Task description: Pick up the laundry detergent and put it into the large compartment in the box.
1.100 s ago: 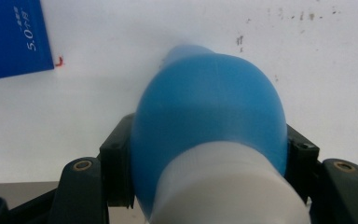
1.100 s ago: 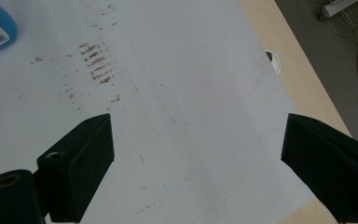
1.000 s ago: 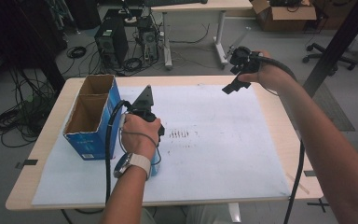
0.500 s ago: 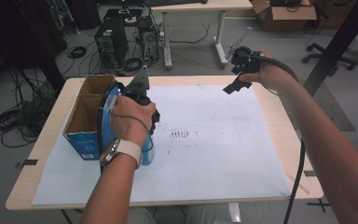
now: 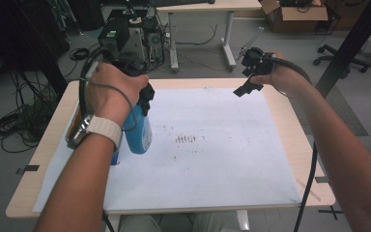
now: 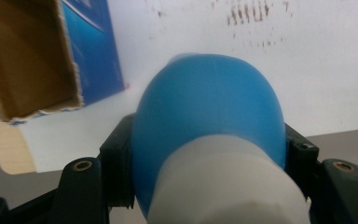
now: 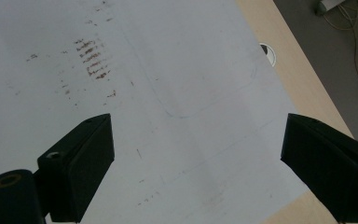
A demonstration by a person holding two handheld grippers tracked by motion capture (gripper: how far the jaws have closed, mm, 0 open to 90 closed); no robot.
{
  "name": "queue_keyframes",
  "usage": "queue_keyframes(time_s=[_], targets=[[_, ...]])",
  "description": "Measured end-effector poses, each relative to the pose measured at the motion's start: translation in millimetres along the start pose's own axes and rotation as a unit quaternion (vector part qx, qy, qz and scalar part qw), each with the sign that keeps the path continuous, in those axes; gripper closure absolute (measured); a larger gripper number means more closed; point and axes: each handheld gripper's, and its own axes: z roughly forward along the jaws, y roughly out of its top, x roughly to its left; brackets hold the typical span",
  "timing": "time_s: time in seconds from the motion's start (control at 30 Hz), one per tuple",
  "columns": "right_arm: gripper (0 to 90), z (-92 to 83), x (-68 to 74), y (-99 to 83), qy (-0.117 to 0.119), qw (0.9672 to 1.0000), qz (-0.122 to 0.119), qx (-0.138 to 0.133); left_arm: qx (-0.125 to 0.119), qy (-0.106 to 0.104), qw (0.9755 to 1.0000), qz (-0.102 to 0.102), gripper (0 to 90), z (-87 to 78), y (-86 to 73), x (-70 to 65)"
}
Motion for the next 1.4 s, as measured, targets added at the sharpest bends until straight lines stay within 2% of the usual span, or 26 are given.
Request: queue_keyframes(time_s=[0.27, 0.4, 0.53, 0.8, 0.93, 1.03, 1.27, 1.4], targets=[[9.4, -0.4, -0.4, -0.9, -0.002, 1.0000, 0.003, 0.002, -0.012, -0.001, 0.9999, -0.003, 37.5, -36.0, 3.6, 13.1], [9.4, -1.3, -0.5, -1.3, -0.004, 1.0000, 0.006, 0.003, -0.007, -0.009, 0.9999, -0.003, 37.6, -46.5, 5.9, 23.2], [9.3, -0.7, -1.5, -2.2, -0.007, 0.9999, 0.009, 0.008, 0.000, 0.004, 1.0000, -0.002, 37.6, -52.2, 9.6, 32.8], [9.4, -1.2, -4.7, -3.3, -0.007, 0.9997, 0.021, 0.007, -0.009, 0.005, 0.9999, -0.008, 37.6, -52.5, 18.6, 59.7], [9.4, -0.3, -7.7, -5.1, -0.008, 0.9995, 0.027, 0.012, -0.012, 0.014, 0.9998, 0.000, 37.6, -50.3, 26.7, 72.7], [9.4, 1.2, -8.9, -4.9, -0.009, 0.9994, 0.029, 0.014, -0.019, 0.019, 0.9996, -0.005, 37.6, -50.1, 30.8, 80.2], [9.4, 5.6, -12.0, -5.0, -0.007, 0.9993, 0.032, 0.019, -0.019, 0.035, 0.9992, 0.004, 37.6, -43.6, 39.0, 95.0], [9.4, 7.1, -13.6, -6.7, -0.009, 0.9991, 0.033, 0.026, -0.023, 0.032, 0.9992, 0.003, 37.6, -42.0, 41.2, 103.9]])
